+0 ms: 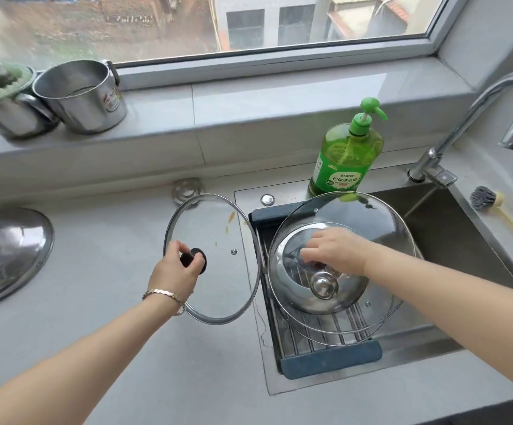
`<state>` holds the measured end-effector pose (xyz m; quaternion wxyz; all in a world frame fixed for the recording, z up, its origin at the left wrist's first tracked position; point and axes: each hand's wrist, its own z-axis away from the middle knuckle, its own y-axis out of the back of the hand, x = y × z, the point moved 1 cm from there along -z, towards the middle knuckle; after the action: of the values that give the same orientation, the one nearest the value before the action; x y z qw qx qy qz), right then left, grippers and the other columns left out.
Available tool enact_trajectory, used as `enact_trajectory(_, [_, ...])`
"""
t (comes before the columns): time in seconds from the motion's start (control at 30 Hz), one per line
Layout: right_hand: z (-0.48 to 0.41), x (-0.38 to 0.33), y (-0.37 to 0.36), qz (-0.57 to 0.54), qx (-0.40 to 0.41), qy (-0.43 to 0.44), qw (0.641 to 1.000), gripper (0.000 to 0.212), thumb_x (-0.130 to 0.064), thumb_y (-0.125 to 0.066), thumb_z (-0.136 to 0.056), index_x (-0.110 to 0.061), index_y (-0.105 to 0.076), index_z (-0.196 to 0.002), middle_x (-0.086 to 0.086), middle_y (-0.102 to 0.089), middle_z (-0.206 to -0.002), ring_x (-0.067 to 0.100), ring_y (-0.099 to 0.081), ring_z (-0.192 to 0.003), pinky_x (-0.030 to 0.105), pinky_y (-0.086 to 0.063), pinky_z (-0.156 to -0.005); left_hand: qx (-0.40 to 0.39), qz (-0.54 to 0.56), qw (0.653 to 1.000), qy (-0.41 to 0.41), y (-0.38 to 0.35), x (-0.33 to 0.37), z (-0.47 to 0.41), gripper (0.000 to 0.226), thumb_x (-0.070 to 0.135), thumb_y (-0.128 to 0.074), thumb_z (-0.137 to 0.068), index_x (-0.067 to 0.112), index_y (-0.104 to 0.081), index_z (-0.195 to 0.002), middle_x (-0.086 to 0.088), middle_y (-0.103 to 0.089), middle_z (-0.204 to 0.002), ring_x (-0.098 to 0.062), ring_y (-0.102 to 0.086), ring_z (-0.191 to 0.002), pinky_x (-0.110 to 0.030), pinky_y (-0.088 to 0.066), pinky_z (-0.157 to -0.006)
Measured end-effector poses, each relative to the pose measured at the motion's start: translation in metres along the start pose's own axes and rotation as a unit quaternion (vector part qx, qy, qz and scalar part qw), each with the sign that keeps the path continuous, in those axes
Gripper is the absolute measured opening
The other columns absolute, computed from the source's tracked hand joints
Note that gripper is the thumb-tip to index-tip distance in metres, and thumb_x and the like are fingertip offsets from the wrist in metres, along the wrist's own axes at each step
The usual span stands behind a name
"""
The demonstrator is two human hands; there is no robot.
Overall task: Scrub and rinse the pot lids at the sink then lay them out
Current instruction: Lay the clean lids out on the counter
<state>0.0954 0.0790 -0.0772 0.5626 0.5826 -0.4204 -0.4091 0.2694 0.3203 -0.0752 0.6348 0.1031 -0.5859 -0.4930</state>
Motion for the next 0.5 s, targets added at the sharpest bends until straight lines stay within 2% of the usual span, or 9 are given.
enact_trajectory(0.13, [-0.035, -0.008, 0.019, -0.024, 0.058, -0.032, 0.998, 0.054, -0.002, -0.087, -0.049, -0.016, -0.049, -0.083, -0.003, -0.06, -0.059, 0.015, -0.054, -0.051, 0.016, -0.04, -0.043, 0.039, -0.157, 0.986, -0.031, 0.043, -0.013, -0.008, 0.019, 0.032, -0.051, -0.088, 0.014, -0.046, -0.09, -0.005, -0.056, -0.072, -0.029, -0.051, -0.069, -0.03, -0.033, -0.057])
enact_trajectory(0.17, [-0.047, -0.014, 0.022, -0.024, 0.073, -0.028, 0.997, 0.046, 0.0, -0.083, -0.054, -0.016, -0.049, -0.082, -0.002, -0.059, -0.058, 0.016, -0.054, -0.05, 0.017, -0.04, -0.042, 0.046, -0.187, 0.98, -0.04, 0.057, -0.019, -0.011, 0.018, 0.032, -0.05, -0.087, 0.014, -0.047, -0.09, -0.006, -0.056, -0.072, -0.029, -0.051, -0.07, -0.029, -0.034, -0.059])
enact_trajectory(0.23, [-0.077, -0.033, 0.026, -0.019, 0.098, -0.029, 0.995, 0.015, -0.008, -0.067, -0.071, -0.012, -0.053, -0.073, -0.001, -0.057, -0.055, 0.019, -0.053, -0.047, 0.019, -0.037, -0.036, 0.048, -0.237, 0.969, -0.057, 0.089, -0.038, -0.016, 0.018, 0.033, -0.049, -0.087, 0.015, -0.047, -0.09, -0.004, -0.056, -0.075, -0.028, -0.05, -0.07, -0.028, -0.035, -0.061])
enact_trajectory(0.27, [-0.094, -0.045, 0.028, -0.024, 0.117, -0.032, 0.992, 0.009, -0.014, -0.06, -0.075, -0.011, -0.053, -0.069, -0.001, -0.056, -0.053, 0.019, -0.052, -0.045, 0.019, -0.036, -0.035, 0.048, -0.261, 0.962, -0.065, 0.107, -0.05, -0.018, 0.019, 0.034, -0.048, -0.088, 0.015, -0.046, -0.091, -0.003, -0.056, -0.076, -0.028, -0.051, -0.071, -0.028, -0.035, -0.062])
enact_trajectory(0.37, [-0.151, -0.086, 0.021, -0.054, 0.157, -0.05, 0.985, 0.014, -0.022, -0.044, -0.084, -0.014, -0.044, -0.072, -0.001, -0.053, -0.051, 0.02, -0.049, -0.045, 0.019, -0.034, -0.036, 0.054, -0.324, 0.941, -0.085, 0.162, -0.094, -0.02, 0.019, 0.034, -0.045, -0.088, 0.017, -0.043, -0.094, -0.003, -0.056, -0.074, -0.027, -0.053, -0.069, -0.028, -0.035, -0.061])
enact_trajectory(0.43, [-0.192, -0.12, 0.013, -0.085, 0.181, -0.073, 0.977, 0.016, -0.019, -0.047, -0.085, -0.017, -0.034, -0.075, 0.0, -0.05, -0.052, 0.021, -0.047, -0.048, 0.02, -0.033, -0.039, 0.051, -0.357, 0.929, -0.088, 0.2, -0.129, -0.019, 0.019, 0.034, -0.045, -0.088, 0.017, -0.041, -0.097, -0.001, -0.055, -0.072, -0.026, -0.052, -0.068, -0.028, -0.035, -0.059])
enact_trajectory(0.5, [-0.233, -0.156, 0.004, -0.112, 0.197, -0.102, 0.969, 0.022, -0.013, -0.057, -0.08, -0.014, -0.036, -0.074, 0.0, -0.047, -0.053, 0.022, -0.043, -0.052, 0.025, -0.031, -0.044, 0.046, -0.382, 0.919, -0.088, 0.238, -0.169, -0.018, 0.02, 0.035, -0.044, -0.088, 0.019, -0.039, -0.099, 0.0, -0.055, -0.074, -0.025, -0.053, -0.068, -0.028, -0.036, -0.058])
